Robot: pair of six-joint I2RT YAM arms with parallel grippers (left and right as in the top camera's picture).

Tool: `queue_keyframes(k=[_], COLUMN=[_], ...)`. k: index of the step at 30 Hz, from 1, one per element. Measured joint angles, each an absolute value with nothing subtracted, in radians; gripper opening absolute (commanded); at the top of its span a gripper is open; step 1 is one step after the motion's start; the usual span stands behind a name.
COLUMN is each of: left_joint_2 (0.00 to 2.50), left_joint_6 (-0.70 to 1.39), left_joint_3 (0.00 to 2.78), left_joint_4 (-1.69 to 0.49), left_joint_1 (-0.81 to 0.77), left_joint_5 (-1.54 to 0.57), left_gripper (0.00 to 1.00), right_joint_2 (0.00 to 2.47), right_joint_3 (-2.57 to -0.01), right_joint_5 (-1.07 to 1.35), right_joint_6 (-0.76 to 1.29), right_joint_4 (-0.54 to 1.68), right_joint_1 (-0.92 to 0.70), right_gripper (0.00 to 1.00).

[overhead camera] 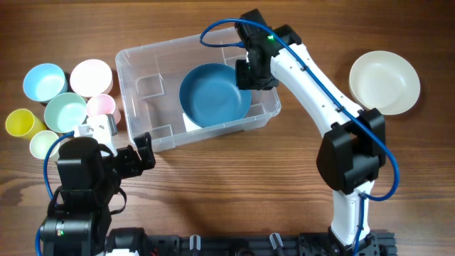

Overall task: Pack container
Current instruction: 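Carry the teal plate over and stack it in the container, then move the right gripper to the cream plate and grasp its rim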

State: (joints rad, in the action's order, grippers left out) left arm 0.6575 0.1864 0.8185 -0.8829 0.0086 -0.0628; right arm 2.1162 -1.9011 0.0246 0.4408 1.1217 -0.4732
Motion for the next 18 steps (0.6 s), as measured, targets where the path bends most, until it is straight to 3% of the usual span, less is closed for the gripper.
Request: queue_keyframes(k=[5,9,12,18], left_joint_2=[0.657,0.657,0.657,0.657], left_joint_6=[0.186,0.186,0.186,0.186], left_joint_3=[0.818,0.818,0.818,0.818], left_joint_4=[-0.883,-0.883,-0.883,-0.883], left_joint_1=[0.009,0.009,0.009,0.009], left_joint_5=[-0.063,-0.063,-0.063,-0.063], left_gripper=[1.0,1.0,1.0,1.0], right_joint_2=[1.871,1.75,1.822,2.097], right_joint_3=[-1.902,-1.921,-1.92,-1.919], right_joint_5=[-0.088,-0.114,-0.114,-0.113], right_joint_6=[0.515,0.5,0.369,0.255], right_joint_4=[1.118,1.166,1.206,1.249], right_joint_1=[-0.332,-0.032,0.126,0.23], right_gripper=[0.43,0.45,0.49,0.49])
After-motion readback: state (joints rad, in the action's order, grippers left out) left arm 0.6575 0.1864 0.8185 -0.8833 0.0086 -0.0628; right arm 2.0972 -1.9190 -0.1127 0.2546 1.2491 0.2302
